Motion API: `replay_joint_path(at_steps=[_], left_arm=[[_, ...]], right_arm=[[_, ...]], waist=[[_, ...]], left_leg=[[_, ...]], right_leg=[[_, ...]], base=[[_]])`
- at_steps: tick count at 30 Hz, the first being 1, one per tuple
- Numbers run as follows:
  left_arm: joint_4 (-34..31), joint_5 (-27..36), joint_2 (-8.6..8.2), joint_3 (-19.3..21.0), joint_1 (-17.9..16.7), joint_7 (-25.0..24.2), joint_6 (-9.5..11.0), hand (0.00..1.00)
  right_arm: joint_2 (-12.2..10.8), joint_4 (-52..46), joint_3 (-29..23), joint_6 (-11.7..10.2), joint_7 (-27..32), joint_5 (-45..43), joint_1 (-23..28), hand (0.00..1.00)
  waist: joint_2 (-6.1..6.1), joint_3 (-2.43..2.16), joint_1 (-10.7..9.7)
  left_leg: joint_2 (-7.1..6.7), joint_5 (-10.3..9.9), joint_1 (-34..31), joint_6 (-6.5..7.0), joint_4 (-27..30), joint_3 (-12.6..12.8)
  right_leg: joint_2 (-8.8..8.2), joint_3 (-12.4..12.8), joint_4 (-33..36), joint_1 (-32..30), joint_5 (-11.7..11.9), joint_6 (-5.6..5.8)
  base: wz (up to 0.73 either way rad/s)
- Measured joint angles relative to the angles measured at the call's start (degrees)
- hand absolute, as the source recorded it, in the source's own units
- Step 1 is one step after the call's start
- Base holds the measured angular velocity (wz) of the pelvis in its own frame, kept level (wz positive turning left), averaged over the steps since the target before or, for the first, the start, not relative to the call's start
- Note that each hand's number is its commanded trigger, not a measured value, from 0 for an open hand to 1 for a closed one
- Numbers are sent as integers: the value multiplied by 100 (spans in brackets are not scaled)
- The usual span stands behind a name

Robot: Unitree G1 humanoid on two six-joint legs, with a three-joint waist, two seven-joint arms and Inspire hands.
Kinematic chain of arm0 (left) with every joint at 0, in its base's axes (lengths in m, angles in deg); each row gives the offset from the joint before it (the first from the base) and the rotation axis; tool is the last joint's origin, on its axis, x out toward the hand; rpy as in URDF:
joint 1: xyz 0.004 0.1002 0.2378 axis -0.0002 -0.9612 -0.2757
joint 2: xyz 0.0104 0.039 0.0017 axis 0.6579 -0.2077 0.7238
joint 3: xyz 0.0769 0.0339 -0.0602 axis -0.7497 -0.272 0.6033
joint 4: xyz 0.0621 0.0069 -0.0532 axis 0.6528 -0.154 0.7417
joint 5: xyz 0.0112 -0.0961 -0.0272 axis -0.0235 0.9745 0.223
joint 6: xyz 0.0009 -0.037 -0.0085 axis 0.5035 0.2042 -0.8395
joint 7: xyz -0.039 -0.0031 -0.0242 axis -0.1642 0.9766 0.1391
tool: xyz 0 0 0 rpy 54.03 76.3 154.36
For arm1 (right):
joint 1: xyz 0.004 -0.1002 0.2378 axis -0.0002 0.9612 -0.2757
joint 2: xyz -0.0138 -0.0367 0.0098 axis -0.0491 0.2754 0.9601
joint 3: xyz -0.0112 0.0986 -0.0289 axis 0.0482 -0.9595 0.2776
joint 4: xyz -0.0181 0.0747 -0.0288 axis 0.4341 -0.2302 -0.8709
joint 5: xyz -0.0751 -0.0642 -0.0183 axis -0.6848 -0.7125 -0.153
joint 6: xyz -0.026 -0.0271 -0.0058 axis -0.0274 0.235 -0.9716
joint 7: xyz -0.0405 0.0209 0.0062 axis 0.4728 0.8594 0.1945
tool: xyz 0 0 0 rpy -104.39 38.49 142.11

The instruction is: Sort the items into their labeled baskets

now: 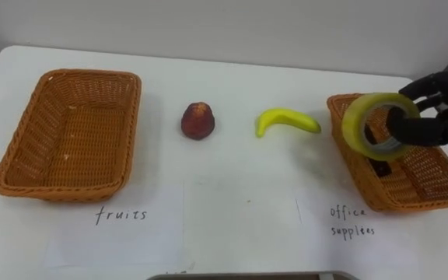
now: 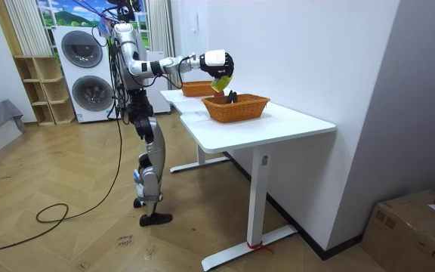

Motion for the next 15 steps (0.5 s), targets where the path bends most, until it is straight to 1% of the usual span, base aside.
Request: replay_joint_path(at_steps=[7, 10, 15], left_arm=[[-6, 0, 3, -1, 15, 0, -13, 0], [-7, 0, 4, -2, 16, 0, -14, 0], [-11, 3, 8, -9, 19, -25, -20, 0]], right_arm=[[0, 33, 0, 21, -7, -20, 0, 100], [0, 44, 0, 68, -8, -22, 0, 100], [0, 66, 1, 68, -14, -16, 0, 100]], waist=[[-16, -12, -1], [-19, -13, -1], [-15, -13, -1]], left_leg=[[-2, 0, 1, 0, 1, -1], [-2, 0, 2, 0, 2, -1], [-2, 0, 0, 0, 6, -1]], right_leg=[[-1, 3, 1, 0, 0, 0], [-1, 5, 2, 0, 0, 0], [-4, -2, 3, 2, 0, 0]], base=[[0], [0], [0]])
